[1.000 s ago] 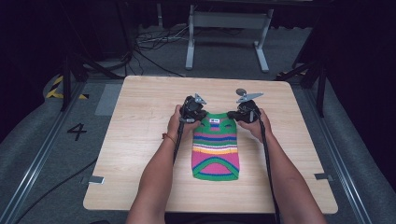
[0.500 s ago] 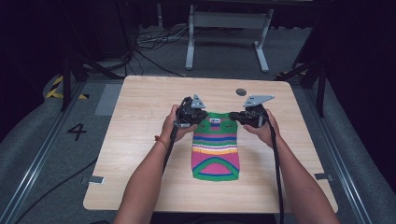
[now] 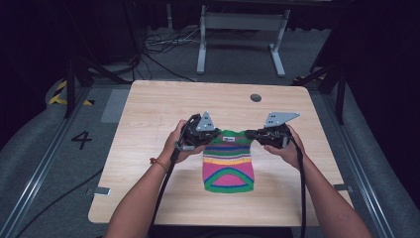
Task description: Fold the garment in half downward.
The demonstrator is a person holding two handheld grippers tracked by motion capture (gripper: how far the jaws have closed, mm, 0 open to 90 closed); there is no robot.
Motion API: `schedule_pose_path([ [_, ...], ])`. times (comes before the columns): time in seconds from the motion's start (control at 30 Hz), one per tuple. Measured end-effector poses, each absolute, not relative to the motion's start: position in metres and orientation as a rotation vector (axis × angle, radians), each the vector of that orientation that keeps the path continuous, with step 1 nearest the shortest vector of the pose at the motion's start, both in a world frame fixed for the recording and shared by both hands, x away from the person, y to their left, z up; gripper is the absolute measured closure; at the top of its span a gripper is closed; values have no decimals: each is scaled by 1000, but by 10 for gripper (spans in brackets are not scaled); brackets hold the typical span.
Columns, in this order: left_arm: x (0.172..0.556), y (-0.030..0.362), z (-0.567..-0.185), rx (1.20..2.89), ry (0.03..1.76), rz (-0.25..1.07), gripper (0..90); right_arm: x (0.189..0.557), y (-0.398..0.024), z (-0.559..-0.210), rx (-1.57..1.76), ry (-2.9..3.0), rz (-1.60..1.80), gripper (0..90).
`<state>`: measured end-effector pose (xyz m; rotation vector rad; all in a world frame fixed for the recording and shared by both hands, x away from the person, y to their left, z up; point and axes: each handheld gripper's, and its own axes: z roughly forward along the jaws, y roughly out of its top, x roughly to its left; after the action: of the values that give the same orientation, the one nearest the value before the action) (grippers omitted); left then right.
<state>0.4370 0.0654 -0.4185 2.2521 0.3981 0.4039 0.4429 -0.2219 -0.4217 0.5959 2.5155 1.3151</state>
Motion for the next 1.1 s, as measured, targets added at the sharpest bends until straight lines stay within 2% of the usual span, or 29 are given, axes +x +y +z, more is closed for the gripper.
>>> schedule_pose_path([
  [0.6,389,65,-437,2327,251,336,835,390,-224,-442,450,2648,1320,865],
  [1.1,357,60,-464,2413,174,225,827,365,-221,-460,362,2760,1245,865],
])
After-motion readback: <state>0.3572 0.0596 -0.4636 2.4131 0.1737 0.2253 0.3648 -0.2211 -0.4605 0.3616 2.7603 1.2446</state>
